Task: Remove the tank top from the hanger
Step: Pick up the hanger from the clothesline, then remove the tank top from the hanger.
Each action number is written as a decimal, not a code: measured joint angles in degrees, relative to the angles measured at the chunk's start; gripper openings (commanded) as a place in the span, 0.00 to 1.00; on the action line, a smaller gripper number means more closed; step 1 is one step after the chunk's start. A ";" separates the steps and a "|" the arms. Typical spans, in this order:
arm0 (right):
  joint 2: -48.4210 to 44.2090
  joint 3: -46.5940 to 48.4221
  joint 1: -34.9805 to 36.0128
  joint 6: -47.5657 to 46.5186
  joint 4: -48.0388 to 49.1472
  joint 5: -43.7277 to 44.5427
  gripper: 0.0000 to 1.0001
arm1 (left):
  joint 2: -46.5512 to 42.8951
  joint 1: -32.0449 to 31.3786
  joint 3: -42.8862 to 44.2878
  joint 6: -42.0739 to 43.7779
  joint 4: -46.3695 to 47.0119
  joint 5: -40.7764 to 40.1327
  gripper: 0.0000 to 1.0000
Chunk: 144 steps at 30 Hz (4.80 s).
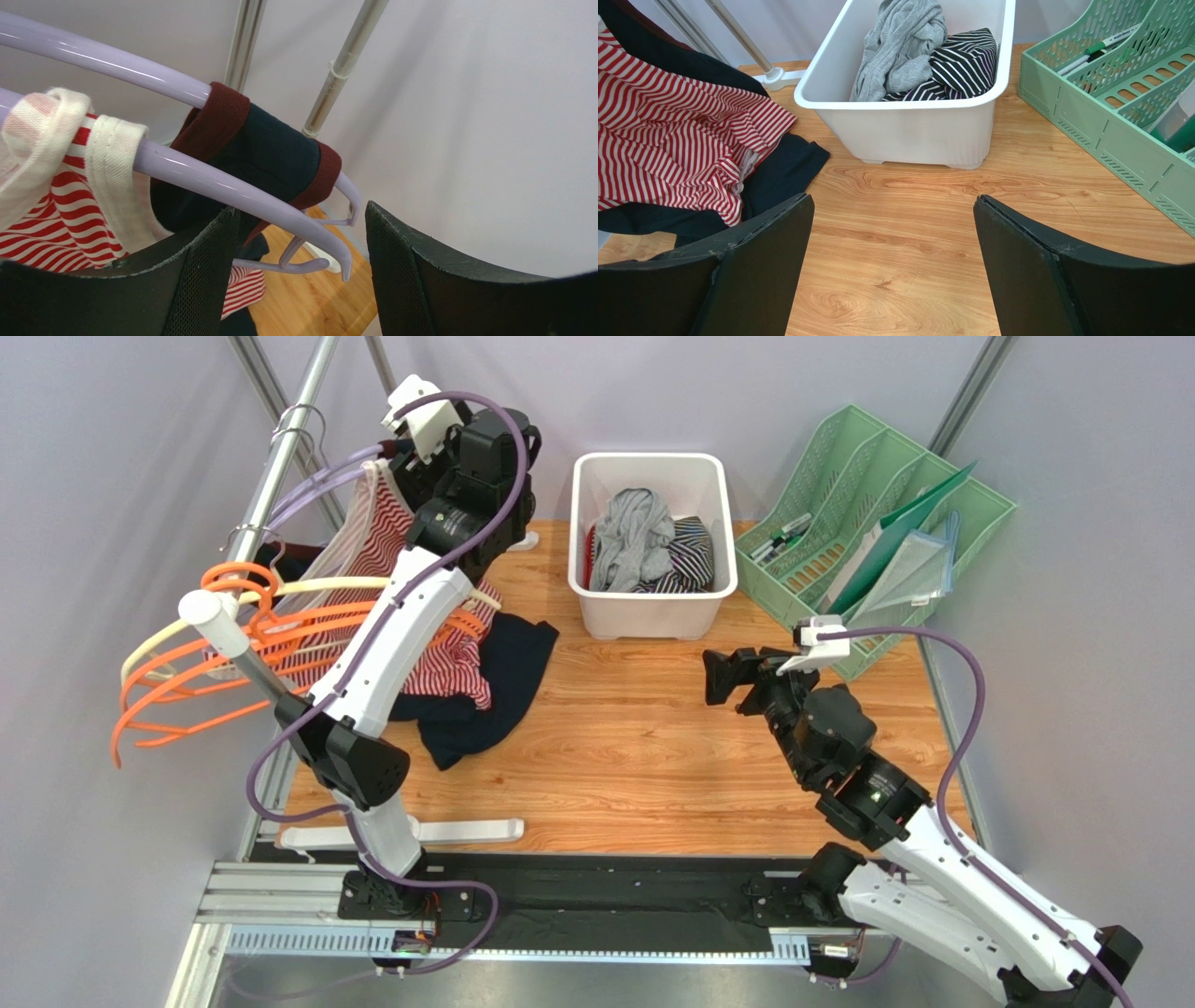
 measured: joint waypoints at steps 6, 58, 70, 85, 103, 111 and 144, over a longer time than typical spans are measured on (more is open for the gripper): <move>1.05 -0.04 0.00 -0.55 0.17 0.00 0.91 | 0.00 2.32 -2.64 -1.31 1.20 2.05 0.64; 4.37 -0.94 0.00 -1.75 1.33 -2.99 0.91 | -18.14 -11.56 -23.80 0.83 15.80 16.22 0.00; 9.05 4.98 0.00 -2.97 -5.64 -7.37 0.91 | -25.55 -17.70 -37.64 -1.49 12.81 31.61 0.00; 0.07 15.26 0.00 -1.73 -18.51 -9.57 0.91 | -27.23 -33.40 -37.24 1.29 14.36 28.89 0.00; -1.49 28.41 0.00 -1.25 -31.06 -24.79 0.76 | -19.50 -42.05 -31.93 3.34 13.68 36.61 0.00; -3.61 18.47 0.00 -4.04 -29.88 -35.93 0.72 | -19.54 -42.29 -31.43 -0.59 12.28 39.69 0.00; -6.88 10.69 0.81 1.03 -12.22 -37.05 0.00 | -19.41 -46.84 -30.05 -3.82 10.95 42.58 0.06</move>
